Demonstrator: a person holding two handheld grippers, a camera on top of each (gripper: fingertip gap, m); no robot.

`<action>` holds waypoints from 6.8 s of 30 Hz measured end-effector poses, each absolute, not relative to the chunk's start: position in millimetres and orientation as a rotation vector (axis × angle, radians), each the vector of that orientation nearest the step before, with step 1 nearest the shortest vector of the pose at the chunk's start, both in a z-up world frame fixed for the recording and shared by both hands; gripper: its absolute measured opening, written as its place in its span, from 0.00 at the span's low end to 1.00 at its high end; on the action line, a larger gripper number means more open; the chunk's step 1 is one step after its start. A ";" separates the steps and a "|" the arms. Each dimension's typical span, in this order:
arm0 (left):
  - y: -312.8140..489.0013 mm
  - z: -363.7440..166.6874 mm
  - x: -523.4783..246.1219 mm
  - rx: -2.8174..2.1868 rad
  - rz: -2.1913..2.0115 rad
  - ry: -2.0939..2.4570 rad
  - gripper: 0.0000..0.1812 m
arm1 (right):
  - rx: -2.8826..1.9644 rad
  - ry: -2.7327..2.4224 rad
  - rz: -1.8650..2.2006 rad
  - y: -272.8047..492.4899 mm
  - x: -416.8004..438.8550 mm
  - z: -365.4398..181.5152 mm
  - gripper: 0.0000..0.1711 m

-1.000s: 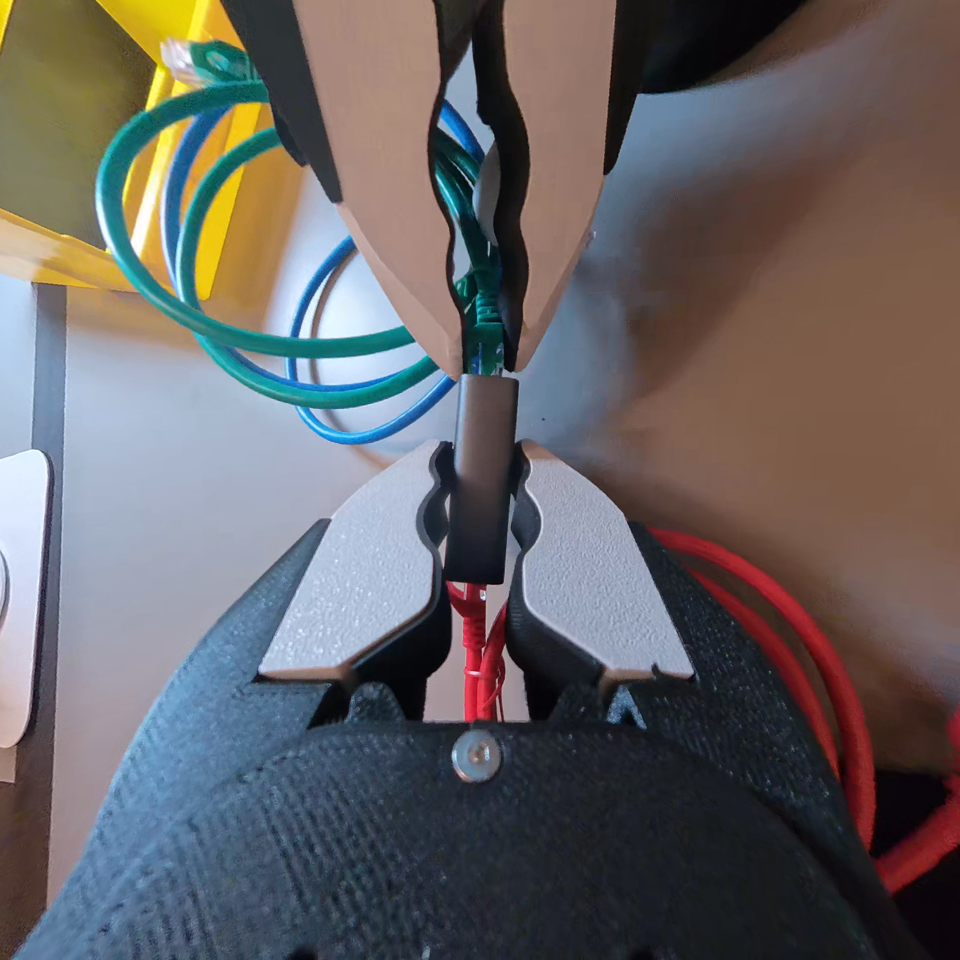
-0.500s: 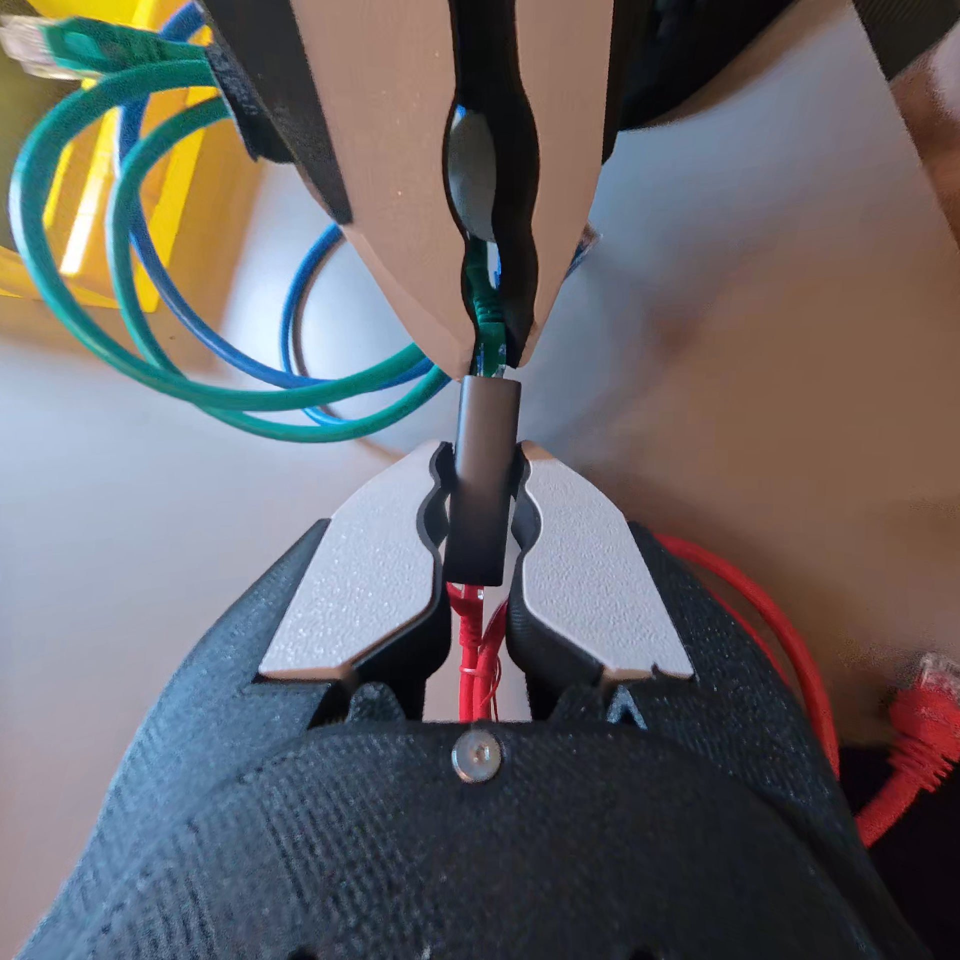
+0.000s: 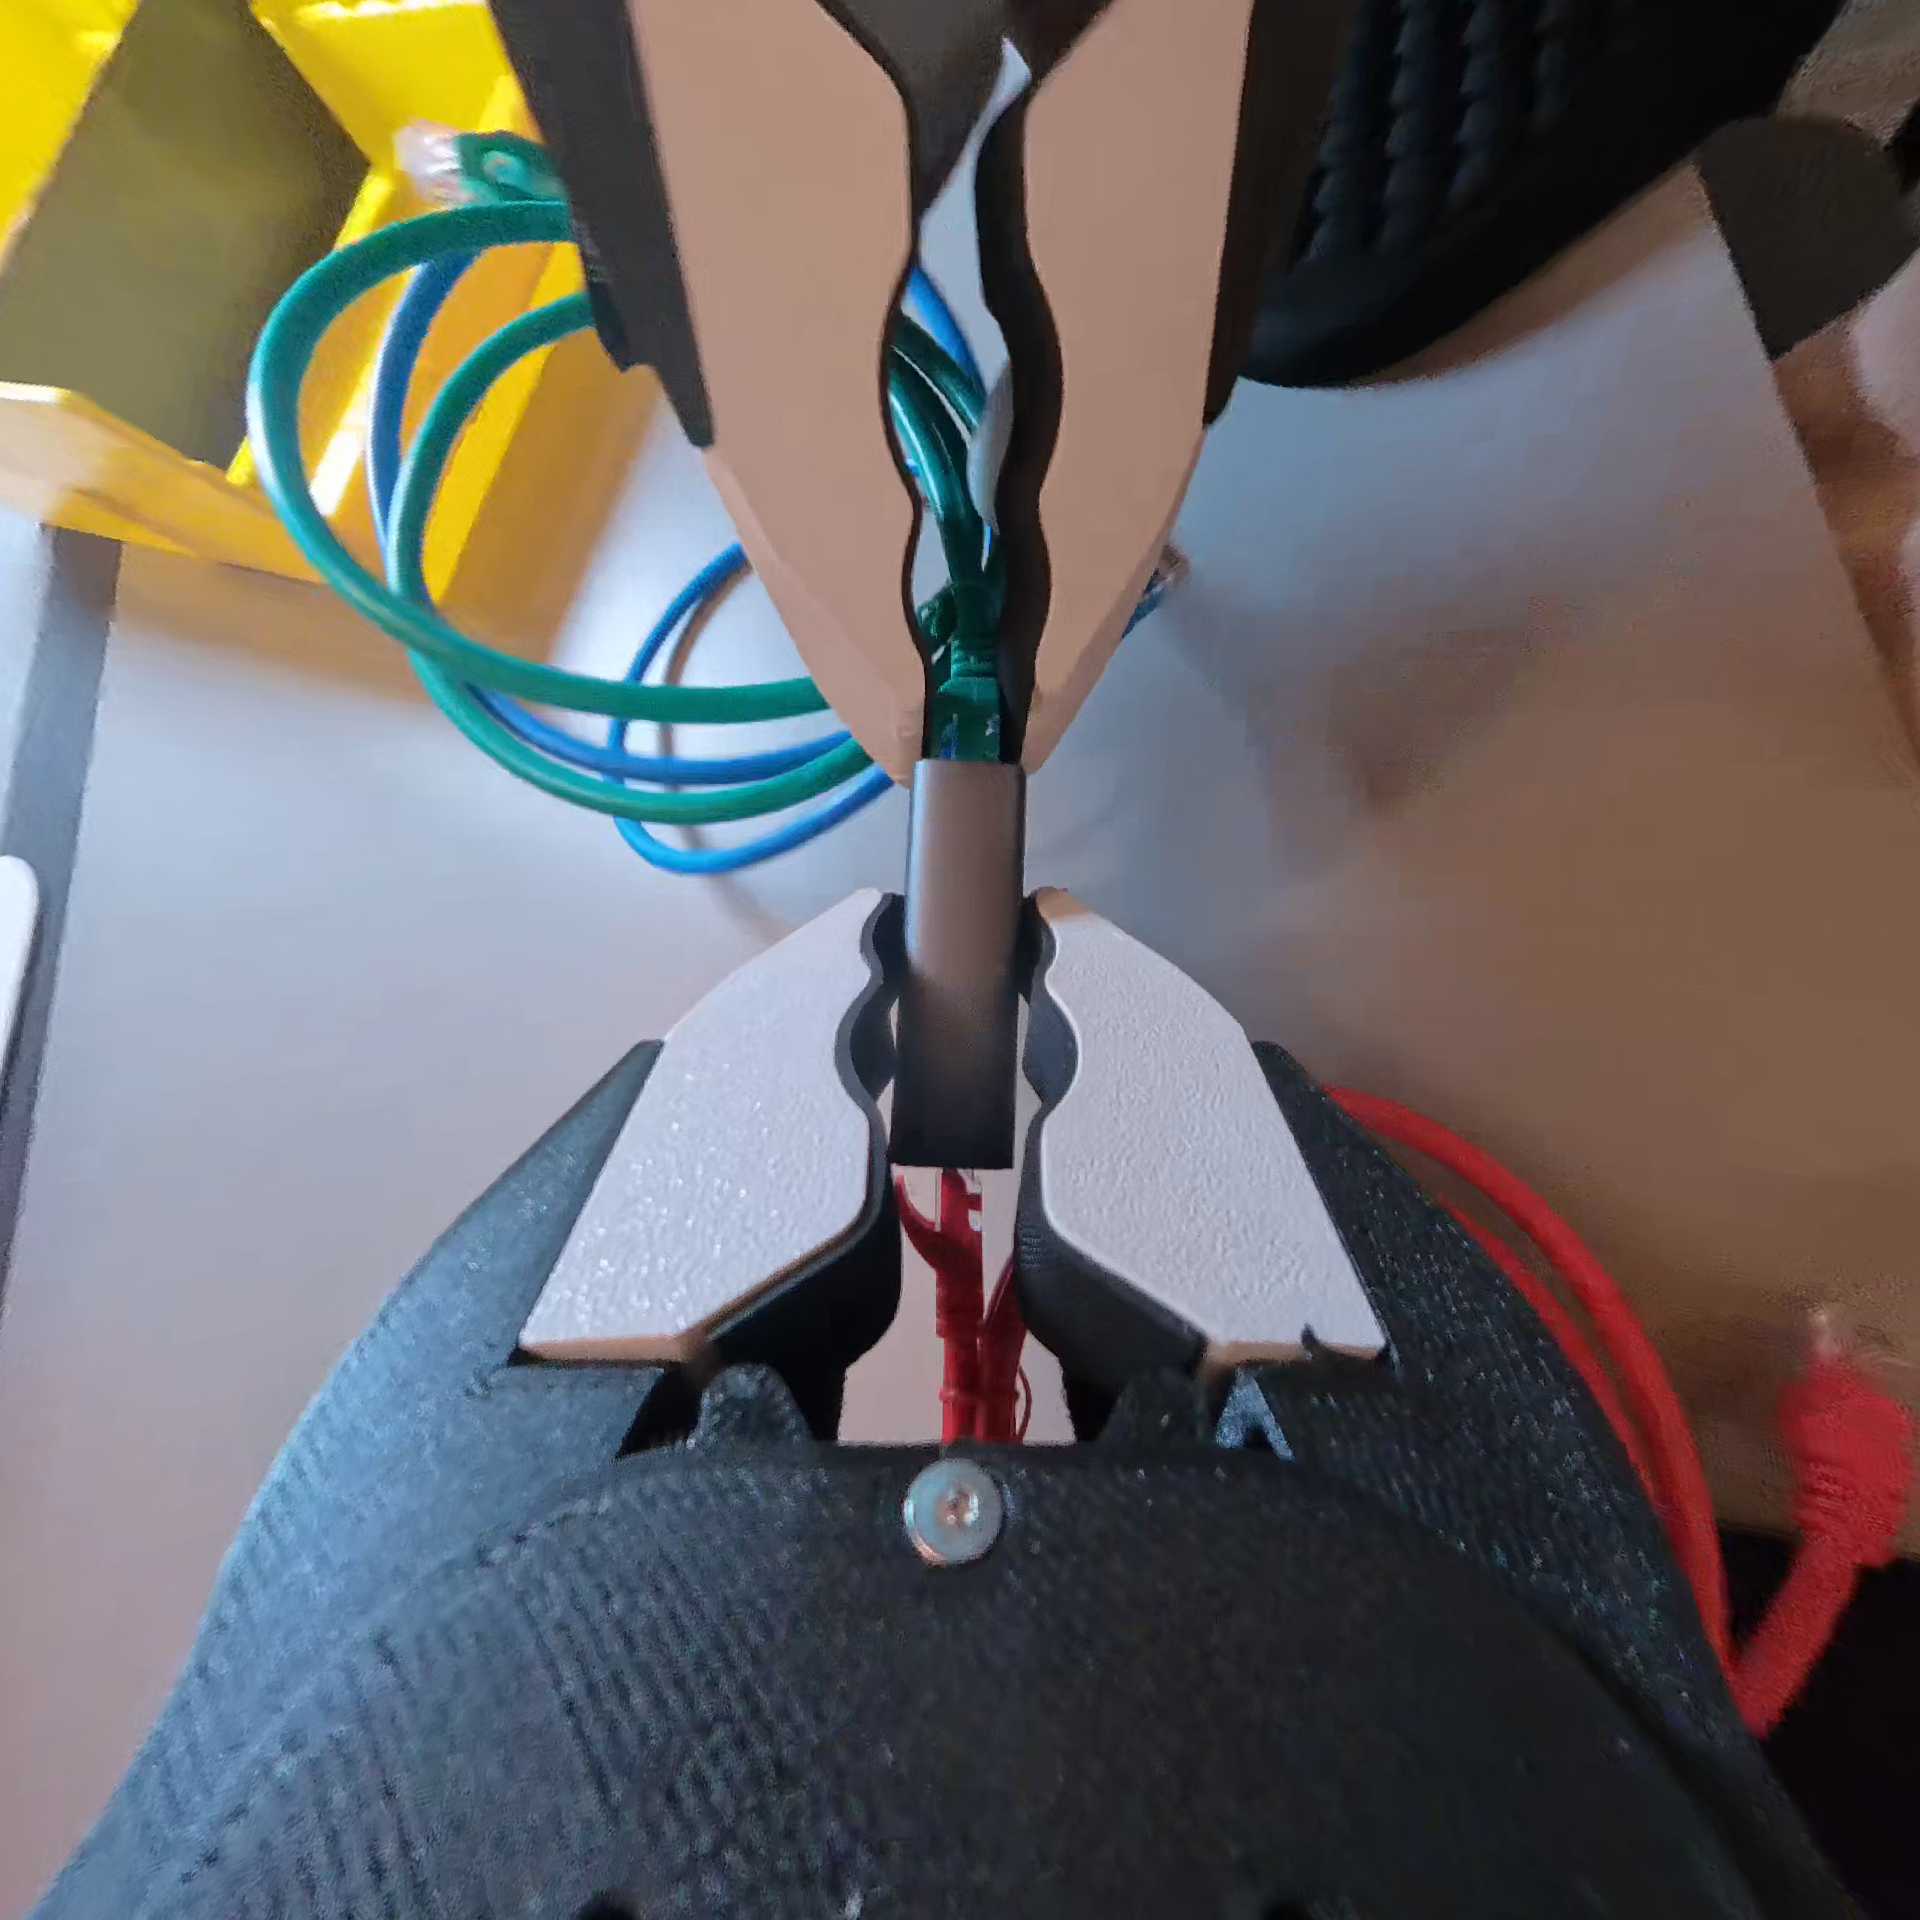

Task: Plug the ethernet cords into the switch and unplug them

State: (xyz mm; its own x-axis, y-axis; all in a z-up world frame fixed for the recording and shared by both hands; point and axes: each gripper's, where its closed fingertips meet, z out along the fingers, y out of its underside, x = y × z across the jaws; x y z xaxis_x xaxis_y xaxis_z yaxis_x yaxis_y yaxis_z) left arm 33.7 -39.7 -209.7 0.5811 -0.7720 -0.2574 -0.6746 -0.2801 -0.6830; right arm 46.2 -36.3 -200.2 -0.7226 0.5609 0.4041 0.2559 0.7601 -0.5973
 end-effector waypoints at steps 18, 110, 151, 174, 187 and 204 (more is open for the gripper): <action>-40.5 -212.4 31.0 -1.870 0.114 1.403 0.12 | -0.181 -2.451 0.346 -47.2 63.8 -197.8 0.07; -59.7 -173.3 -4.4 -1.755 0.126 1.036 0.12 | -0.619 -2.294 0.638 -9.5 66.1 -154.7 0.08; -74.6 -70.7 -9.8 -1.151 -0.650 0.529 0.12 | -0.711 -1.825 1.408 -55.4 4.6 -134.6 0.07; -54.5 -168.0 -8.4 -1.619 0.231 1.113 0.12 | -0.548 -2.046 0.917 -53.2 32.2 -143.7 0.12; -53.6 -170.5 4.0 -1.620 0.335 1.148 0.11 | -0.616 -2.051 0.797 -63.9 12.7 -154.3 0.10; -69.0 -181.7 19.3 -1.627 0.182 1.266 0.12 | -0.285 -2.315 0.670 -83.1 32.4 -164.9 0.08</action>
